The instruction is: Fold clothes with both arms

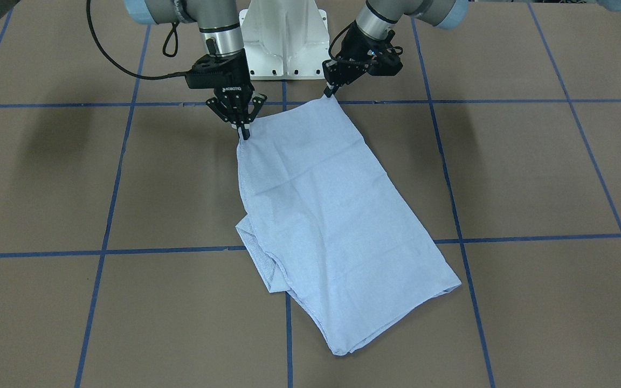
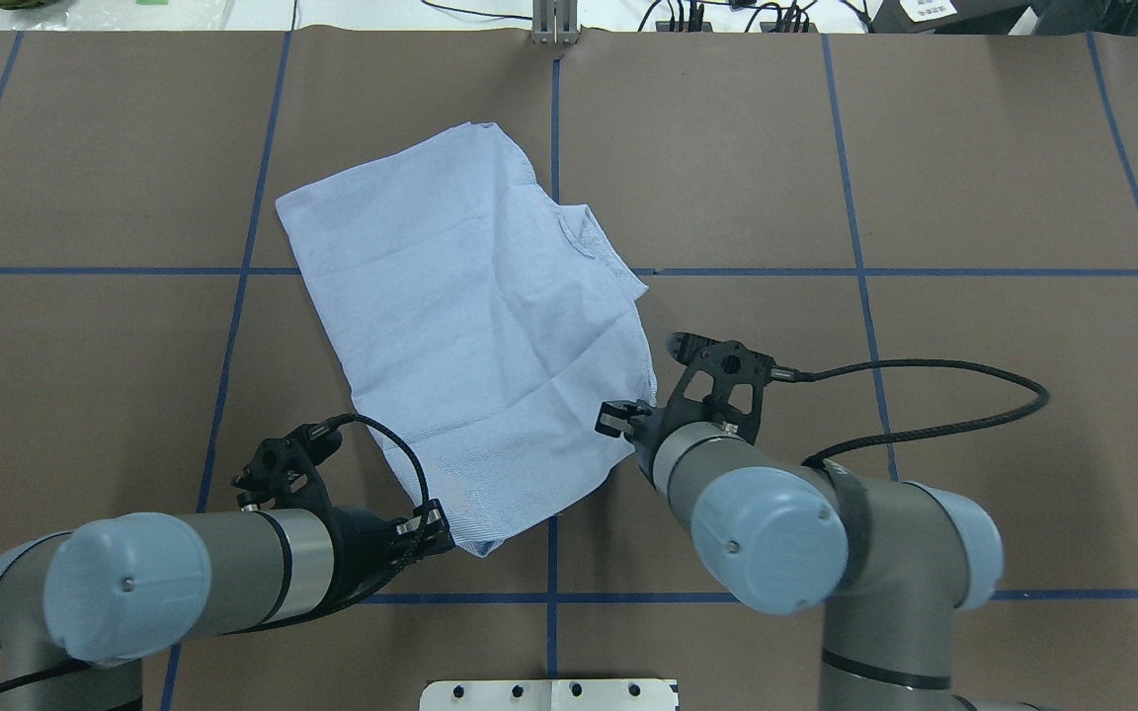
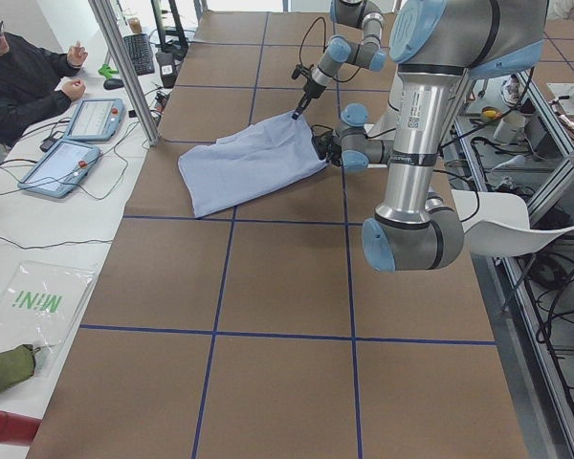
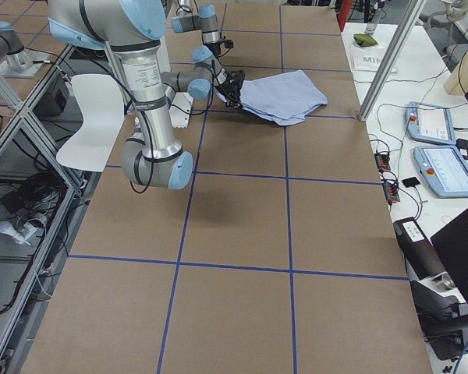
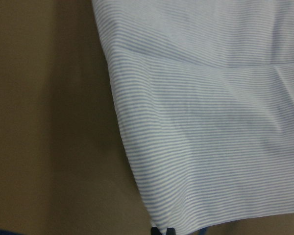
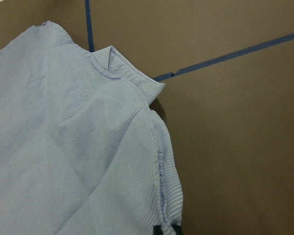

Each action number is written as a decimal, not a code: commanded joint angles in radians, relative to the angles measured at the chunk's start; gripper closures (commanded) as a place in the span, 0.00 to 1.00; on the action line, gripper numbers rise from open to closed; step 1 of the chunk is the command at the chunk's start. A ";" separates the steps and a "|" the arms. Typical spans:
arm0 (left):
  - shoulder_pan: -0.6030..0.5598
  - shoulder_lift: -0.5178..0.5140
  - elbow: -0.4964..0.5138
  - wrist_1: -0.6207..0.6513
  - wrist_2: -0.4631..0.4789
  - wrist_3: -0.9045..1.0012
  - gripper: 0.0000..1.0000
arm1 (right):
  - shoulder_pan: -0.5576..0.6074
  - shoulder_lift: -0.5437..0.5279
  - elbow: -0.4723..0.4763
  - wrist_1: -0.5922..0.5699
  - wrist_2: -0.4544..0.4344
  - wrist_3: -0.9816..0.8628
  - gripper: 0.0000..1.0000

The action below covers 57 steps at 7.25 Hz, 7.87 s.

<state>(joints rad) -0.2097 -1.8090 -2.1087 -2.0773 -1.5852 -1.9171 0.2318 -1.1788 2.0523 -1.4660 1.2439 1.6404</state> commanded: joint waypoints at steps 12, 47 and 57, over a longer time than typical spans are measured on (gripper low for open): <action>-0.340 -0.119 -0.019 0.258 -0.147 0.294 1.00 | 0.133 0.307 -0.167 -0.208 -0.011 -0.122 1.00; -1.453 0.476 0.391 0.342 -0.754 2.101 0.00 | 1.361 -0.714 -0.115 -0.183 1.072 -1.869 0.00; -1.395 0.474 0.286 0.339 -0.757 1.958 0.00 | 1.361 -0.714 -0.132 -0.142 1.080 -1.861 0.00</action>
<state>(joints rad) -1.6087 -1.3379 -1.8227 -1.7396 -2.3419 0.0179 1.5923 -1.8929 1.9209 -1.6077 2.3247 -0.2215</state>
